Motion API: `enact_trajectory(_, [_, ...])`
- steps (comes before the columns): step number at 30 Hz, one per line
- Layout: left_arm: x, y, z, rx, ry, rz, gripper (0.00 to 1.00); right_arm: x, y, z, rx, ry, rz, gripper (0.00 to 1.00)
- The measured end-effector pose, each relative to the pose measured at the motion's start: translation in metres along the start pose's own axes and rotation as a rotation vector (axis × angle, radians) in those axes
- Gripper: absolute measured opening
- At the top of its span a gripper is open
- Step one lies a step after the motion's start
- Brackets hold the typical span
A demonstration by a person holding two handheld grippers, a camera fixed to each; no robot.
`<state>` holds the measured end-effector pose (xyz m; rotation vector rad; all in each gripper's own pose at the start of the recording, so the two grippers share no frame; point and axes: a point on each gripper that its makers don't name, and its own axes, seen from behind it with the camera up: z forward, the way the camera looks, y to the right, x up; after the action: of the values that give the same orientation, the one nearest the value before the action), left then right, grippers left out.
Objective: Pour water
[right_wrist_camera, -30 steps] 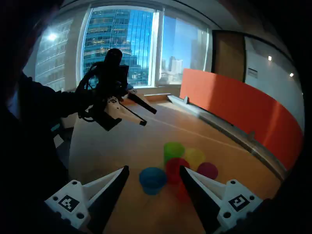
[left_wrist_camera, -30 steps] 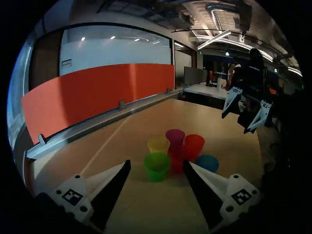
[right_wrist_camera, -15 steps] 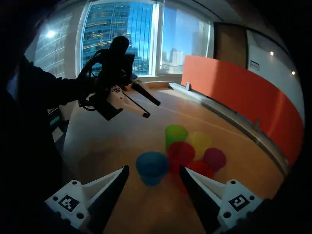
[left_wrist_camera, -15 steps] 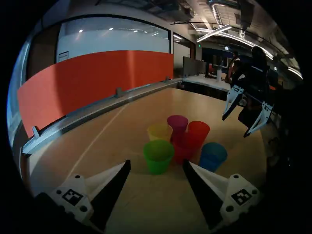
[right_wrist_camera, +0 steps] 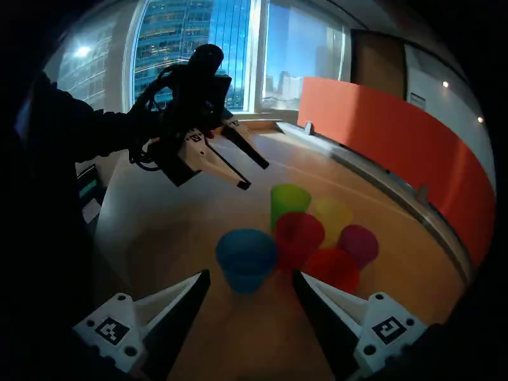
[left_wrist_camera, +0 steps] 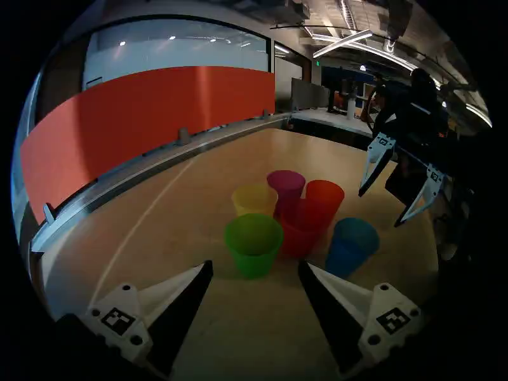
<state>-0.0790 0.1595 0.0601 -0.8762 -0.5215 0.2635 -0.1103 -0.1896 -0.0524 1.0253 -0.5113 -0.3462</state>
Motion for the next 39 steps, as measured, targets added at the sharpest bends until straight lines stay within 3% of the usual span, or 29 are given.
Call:
enact_trajectory(12, [-0.013,-0.004,0.026,-0.019,-0.047,0.009,1.00,-0.014,0.001,0.023,0.016,-0.015,0.012,1.00])
enact_trajectory(27, [-0.015,-0.007,0.056,-0.057,-0.060,0.005,1.00,-0.024,0.000,0.052,0.039,-0.042,0.012,1.00])
enact_trajectory(39, [-0.009,0.000,0.073,-0.088,-0.063,0.026,1.00,-0.021,-0.005,0.067,0.060,-0.038,0.016,1.00])
